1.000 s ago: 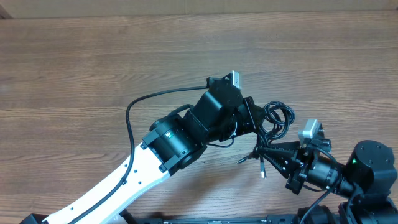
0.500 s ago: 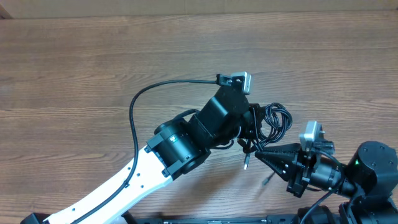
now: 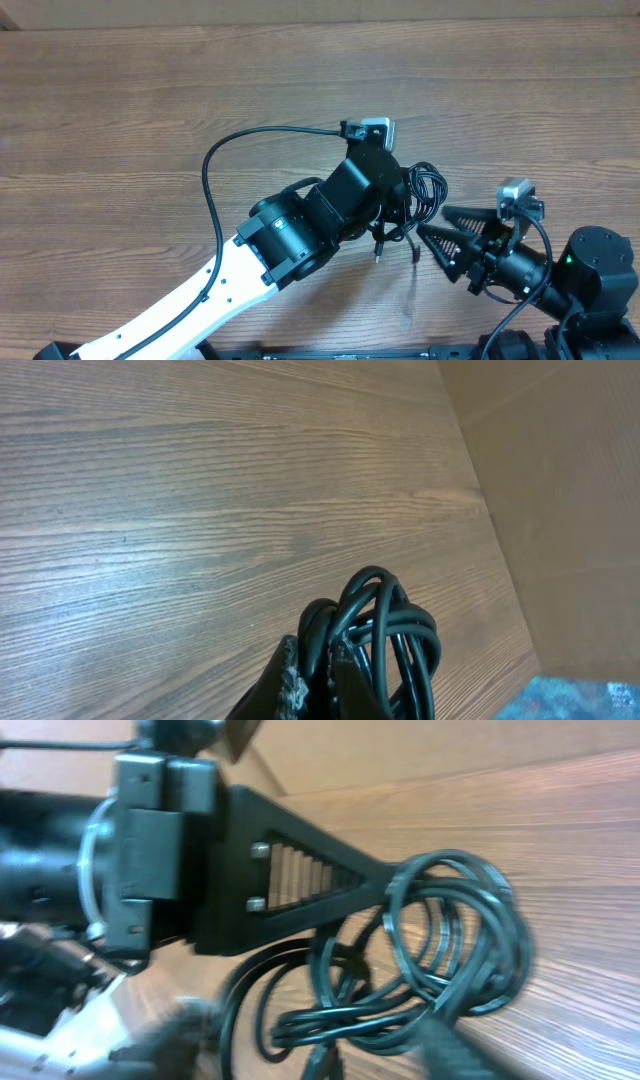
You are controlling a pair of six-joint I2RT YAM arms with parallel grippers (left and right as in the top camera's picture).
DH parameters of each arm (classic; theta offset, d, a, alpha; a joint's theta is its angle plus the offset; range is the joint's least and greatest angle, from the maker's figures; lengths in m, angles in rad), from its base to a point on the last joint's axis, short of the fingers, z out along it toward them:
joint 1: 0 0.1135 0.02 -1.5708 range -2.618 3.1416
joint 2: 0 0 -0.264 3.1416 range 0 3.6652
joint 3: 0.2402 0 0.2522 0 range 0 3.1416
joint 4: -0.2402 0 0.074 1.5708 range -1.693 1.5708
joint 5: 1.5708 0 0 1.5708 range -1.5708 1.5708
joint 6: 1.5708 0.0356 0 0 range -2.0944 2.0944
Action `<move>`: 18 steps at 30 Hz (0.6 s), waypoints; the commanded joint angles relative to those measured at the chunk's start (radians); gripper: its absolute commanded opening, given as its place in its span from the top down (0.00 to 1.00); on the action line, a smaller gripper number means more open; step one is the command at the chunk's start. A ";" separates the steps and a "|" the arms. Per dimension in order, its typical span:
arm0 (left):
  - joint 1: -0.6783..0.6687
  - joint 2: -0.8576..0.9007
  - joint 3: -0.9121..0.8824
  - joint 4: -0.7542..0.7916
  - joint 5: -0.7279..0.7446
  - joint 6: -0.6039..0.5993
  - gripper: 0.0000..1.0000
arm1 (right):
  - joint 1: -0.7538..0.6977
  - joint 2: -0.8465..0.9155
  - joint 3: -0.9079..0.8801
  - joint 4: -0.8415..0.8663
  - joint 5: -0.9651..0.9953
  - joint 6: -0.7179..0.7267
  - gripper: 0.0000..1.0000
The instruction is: Untangle cables
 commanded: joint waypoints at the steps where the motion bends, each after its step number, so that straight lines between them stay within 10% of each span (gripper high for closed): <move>1: 0.000 -0.002 0.007 -0.002 -0.047 -0.092 0.96 | 0.005 -0.009 0.021 0.000 0.077 0.028 0.00; 8: 0.069 -0.003 0.007 -0.110 -0.054 -0.446 0.96 | 0.005 -0.009 0.021 -0.039 0.076 0.011 0.00; 18: 0.086 -0.002 0.007 -0.065 0.113 -0.620 0.96 | 0.005 -0.009 0.021 -0.079 0.077 -0.085 0.00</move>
